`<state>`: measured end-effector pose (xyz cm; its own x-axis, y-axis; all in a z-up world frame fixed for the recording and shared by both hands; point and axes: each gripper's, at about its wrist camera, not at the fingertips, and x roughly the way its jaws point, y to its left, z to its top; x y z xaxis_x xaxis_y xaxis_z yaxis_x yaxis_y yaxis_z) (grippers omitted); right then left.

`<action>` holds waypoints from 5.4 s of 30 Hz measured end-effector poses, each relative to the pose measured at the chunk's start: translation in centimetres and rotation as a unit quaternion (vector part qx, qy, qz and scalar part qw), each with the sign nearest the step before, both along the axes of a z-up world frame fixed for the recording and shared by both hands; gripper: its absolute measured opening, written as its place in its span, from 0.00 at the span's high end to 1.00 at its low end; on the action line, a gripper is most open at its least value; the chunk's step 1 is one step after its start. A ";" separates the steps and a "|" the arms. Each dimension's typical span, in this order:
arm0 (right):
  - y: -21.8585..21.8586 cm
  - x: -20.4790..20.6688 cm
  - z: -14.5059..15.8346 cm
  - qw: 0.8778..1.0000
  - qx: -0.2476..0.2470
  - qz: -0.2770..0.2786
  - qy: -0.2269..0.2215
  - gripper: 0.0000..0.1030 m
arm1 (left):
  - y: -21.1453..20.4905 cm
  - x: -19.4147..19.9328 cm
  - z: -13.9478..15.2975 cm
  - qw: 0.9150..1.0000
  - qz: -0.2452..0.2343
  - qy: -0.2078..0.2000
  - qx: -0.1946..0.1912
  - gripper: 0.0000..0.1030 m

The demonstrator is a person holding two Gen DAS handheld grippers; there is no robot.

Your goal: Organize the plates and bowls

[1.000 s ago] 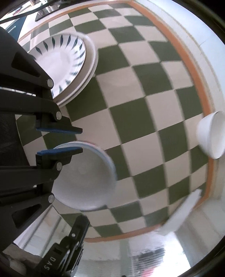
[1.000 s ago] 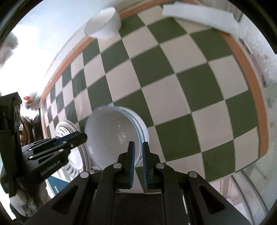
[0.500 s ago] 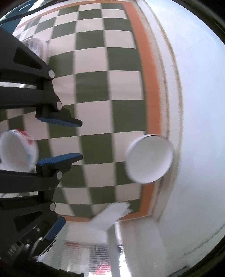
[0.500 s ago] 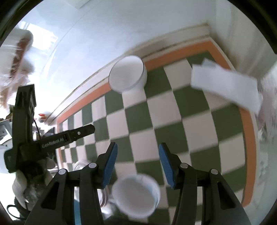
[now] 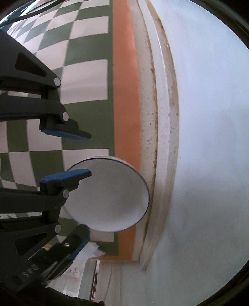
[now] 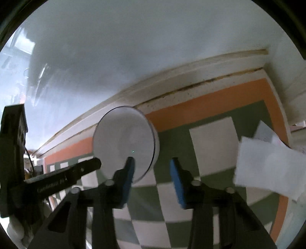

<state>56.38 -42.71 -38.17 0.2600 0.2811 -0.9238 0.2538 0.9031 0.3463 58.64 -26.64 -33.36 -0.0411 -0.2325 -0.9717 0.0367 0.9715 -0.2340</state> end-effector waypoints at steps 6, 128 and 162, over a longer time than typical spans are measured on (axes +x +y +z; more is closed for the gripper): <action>-0.5 2.3 -2.6 1.000 0.017 -0.006 0.024 0.88 | -0.5 1.1 -1.3 1.000 -0.020 -0.008 -0.003 0.83; 10.2 -36.6 17.1 0.996 -0.078 0.035 -0.017 0.16 | 9.6 -31.6 18.8 0.982 -0.122 -0.141 -0.033 0.04; 4.3 -32.8 3.5 0.996 0.051 -0.064 0.031 0.11 | 5.4 -23.7 5.7 0.995 -0.092 0.010 -0.042 0.05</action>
<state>23.63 -38.42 -34.65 0.2423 0.3429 -0.9076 0.3881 0.8231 0.4146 34.98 -21.24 -27.68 -0.1100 -0.2998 -0.9477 0.2067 0.9257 -0.3168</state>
